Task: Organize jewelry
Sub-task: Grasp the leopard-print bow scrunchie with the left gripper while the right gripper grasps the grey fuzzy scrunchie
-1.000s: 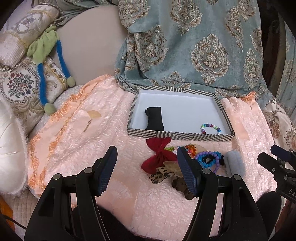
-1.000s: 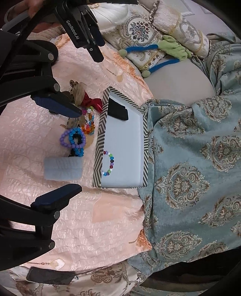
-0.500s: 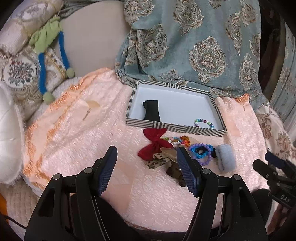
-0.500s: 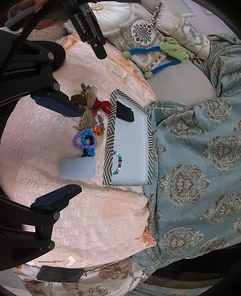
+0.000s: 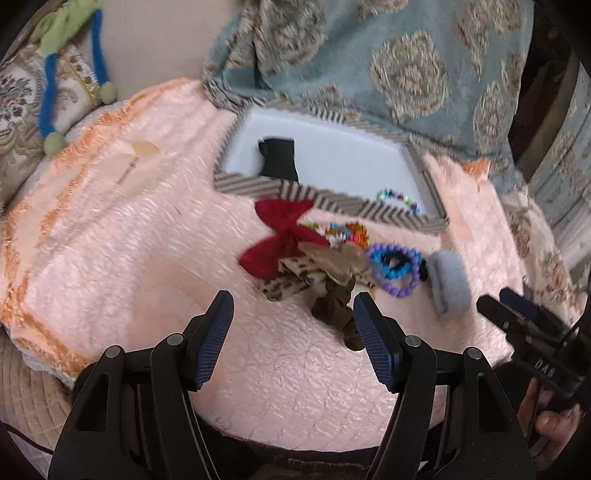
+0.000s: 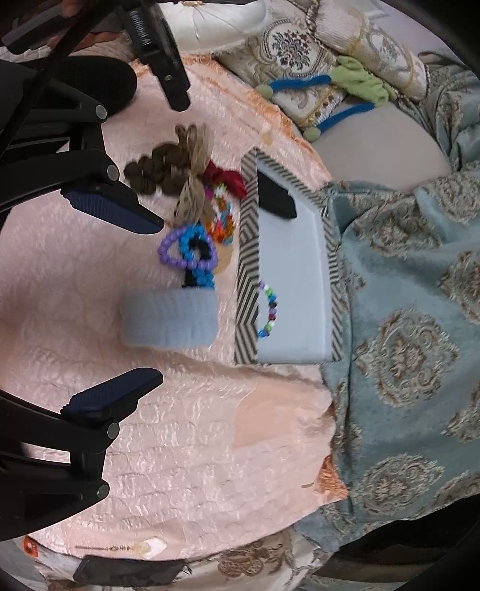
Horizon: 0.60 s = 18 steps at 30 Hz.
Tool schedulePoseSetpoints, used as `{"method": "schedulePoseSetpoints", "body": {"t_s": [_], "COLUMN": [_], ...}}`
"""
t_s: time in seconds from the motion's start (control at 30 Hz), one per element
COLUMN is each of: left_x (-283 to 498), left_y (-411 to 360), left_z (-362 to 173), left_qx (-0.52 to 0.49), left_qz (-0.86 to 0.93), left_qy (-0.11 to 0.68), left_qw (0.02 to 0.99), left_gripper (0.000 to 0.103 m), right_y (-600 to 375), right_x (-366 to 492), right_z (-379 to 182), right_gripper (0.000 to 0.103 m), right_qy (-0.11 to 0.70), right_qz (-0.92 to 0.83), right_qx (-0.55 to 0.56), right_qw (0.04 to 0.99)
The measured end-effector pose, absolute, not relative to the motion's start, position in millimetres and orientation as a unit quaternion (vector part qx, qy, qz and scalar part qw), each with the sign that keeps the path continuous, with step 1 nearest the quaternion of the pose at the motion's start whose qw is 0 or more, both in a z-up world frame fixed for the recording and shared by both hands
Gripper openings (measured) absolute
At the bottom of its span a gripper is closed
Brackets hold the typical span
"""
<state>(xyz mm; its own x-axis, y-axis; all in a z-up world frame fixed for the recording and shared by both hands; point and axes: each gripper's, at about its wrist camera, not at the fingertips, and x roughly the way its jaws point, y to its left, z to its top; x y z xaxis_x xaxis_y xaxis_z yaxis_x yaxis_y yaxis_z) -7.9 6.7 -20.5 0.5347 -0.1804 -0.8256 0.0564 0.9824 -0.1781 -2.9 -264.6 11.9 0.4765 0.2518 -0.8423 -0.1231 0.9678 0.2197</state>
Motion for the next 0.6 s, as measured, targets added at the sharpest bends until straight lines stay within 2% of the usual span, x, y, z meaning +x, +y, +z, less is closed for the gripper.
{"method": "schedulePoseSetpoints", "body": {"t_s": [0.37,0.4,0.43,0.5,0.53,0.57,0.6], "left_x": [32.3,34.5,36.5,38.4,38.7,38.8,38.9], "left_y": [-20.2,-22.3,-23.6,-25.2,-25.5,-25.8,-26.3], "left_z": [-66.8,-70.4,-74.2,-79.7,-81.7,-82.9,-83.3], "left_qx": [-0.035,-0.028,-0.023,-0.022,-0.025,-0.027,-0.027], "left_qz": [-0.053,-0.053,-0.054,-0.059,-0.062,-0.067,-0.071], "left_qy": [0.503,0.505,0.507,0.508,0.507,0.507,0.507], "left_qw": [0.862,0.861,0.86,0.859,0.859,0.859,0.859], "left_gripper": [0.068,0.068,0.068,0.067,0.061,0.048,0.041], "right_y": [-273.0,-273.1,-273.0,-273.2,-273.4,-274.1,-274.3], "right_x": [31.1,32.8,34.1,35.1,35.1,34.2,33.2], "right_z": [-29.8,-33.1,-36.3,-42.8,-43.9,-43.9,-42.7], "right_gripper": [0.073,0.067,0.051,0.039,0.037,0.037,0.034], "right_qy": [0.531,0.533,0.534,0.537,0.536,0.534,0.531], "right_qz": [0.112,0.111,0.11,0.115,0.118,0.12,0.121], "right_qx": [0.076,0.076,0.075,0.078,0.083,0.086,0.084], "right_qw": [0.837,0.836,0.835,0.832,0.832,0.833,0.834]}}
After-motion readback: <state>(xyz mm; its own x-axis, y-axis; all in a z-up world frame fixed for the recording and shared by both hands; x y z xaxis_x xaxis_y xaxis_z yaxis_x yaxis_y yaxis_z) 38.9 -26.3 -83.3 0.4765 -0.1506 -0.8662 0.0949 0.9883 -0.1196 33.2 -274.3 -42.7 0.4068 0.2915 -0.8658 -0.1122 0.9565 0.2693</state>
